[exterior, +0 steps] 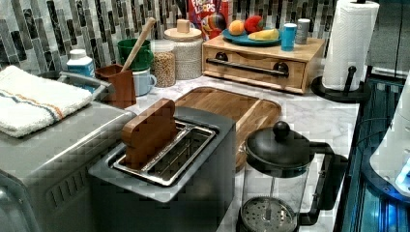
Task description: Open the drawer.
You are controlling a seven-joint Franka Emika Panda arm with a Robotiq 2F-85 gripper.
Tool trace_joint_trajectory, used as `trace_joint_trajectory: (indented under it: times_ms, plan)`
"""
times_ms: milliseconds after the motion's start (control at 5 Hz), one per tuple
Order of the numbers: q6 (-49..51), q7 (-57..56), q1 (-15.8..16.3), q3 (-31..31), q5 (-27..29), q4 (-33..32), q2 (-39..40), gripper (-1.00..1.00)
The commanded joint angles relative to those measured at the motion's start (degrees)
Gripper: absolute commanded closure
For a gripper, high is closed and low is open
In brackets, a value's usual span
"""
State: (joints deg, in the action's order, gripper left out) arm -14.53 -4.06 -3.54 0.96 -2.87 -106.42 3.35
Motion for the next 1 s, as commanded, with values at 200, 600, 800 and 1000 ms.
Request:
trace_joint_trajectory:
  times_ms: [200, 600, 800, 1000]
  plan:
    - [-2.33, -2.15, 0.46, 0.53, -0.75, -1.55, -0.31, -1.00]
    - [-6.16, -23.79, -1.58, -0.69, -4.72, -6.39, -1.91, -1.00]
    - [-6.65, -32.69, -2.87, -1.27, -5.71, -6.79, -1.49, -1.00]
    - [-11.76, -38.89, -3.38, -2.15, -7.23, -10.30, -2.43, -1.00]
